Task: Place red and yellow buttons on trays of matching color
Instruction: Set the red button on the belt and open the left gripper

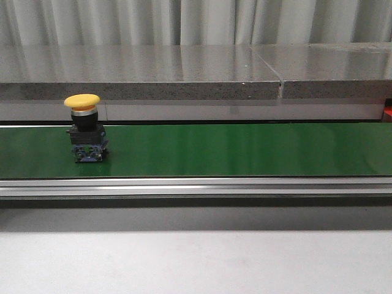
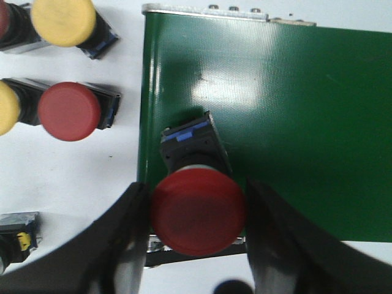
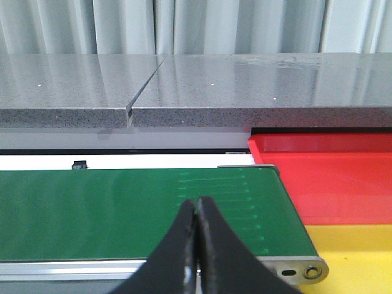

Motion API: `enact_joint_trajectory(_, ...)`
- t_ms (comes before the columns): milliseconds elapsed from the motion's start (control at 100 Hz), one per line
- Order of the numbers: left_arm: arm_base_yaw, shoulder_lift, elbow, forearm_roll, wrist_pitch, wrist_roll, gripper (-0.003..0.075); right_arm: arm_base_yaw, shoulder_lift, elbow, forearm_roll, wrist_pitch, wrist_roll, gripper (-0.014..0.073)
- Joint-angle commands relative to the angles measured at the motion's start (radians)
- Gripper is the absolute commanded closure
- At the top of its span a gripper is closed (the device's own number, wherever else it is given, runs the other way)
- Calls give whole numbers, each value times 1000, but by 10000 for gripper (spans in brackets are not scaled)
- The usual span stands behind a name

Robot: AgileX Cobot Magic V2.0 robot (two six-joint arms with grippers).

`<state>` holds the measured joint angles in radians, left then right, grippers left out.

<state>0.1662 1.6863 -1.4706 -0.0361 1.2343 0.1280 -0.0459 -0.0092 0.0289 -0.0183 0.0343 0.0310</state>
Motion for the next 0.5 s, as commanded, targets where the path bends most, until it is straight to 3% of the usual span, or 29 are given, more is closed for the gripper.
enact_joint_trajectory(0,-17,-23,-30,-9,4,-10,535,-6,-10,-16,-6,-80,0,661)
enact_joint_trajectory(140,-23,-16,-30,-9,4,-10,492,-6,-10,-16,-6,-80,0,661)
enact_joint_trajectory(290,-23,-16,-30,-39,-7,-10,246,-6,-10,-16,-6,-80,0,661)
enact_joint_trajectory(360,-23,-18,-30,-70,-26,-8,169,-6,-10,-16,-6,-80,0,661)
enact_joint_trajectory(490,-23,-49,-30,-86,-74,2,177,-6,-10,-16,-6,-80,0,661)
